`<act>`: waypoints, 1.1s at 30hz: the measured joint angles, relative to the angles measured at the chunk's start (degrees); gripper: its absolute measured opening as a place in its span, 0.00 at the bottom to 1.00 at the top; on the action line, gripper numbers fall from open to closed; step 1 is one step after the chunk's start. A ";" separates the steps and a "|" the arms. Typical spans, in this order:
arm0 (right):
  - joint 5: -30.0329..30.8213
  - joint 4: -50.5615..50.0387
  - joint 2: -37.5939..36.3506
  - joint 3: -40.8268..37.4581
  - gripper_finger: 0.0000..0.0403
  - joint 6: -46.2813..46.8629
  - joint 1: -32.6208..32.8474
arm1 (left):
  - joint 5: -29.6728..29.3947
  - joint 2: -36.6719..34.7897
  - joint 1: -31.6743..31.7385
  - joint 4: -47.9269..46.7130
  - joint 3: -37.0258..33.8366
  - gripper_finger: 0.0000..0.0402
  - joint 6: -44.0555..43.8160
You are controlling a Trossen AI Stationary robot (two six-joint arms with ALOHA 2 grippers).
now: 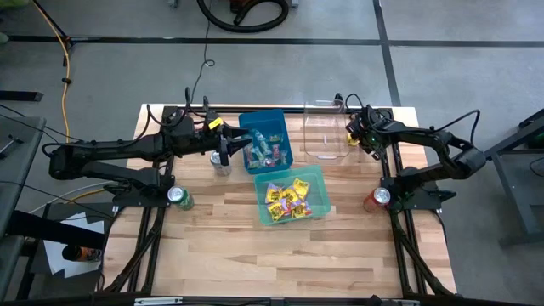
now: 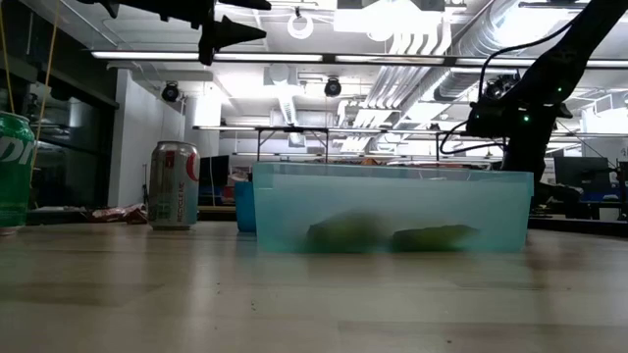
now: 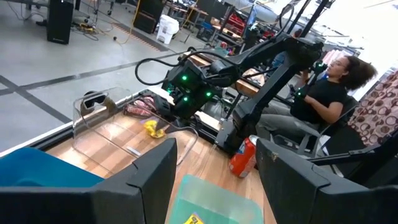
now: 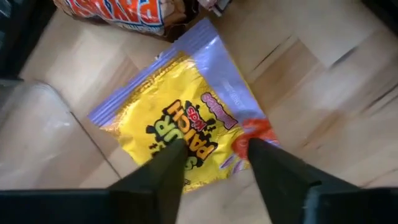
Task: Sort candy
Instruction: Put the yellow candy into the green bin
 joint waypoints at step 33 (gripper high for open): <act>9.19 13.79 -25.16 -0.30 0.00 -12.21 0.39 | -3.15 0.00 0.00 0.00 0.00 0.51 0.13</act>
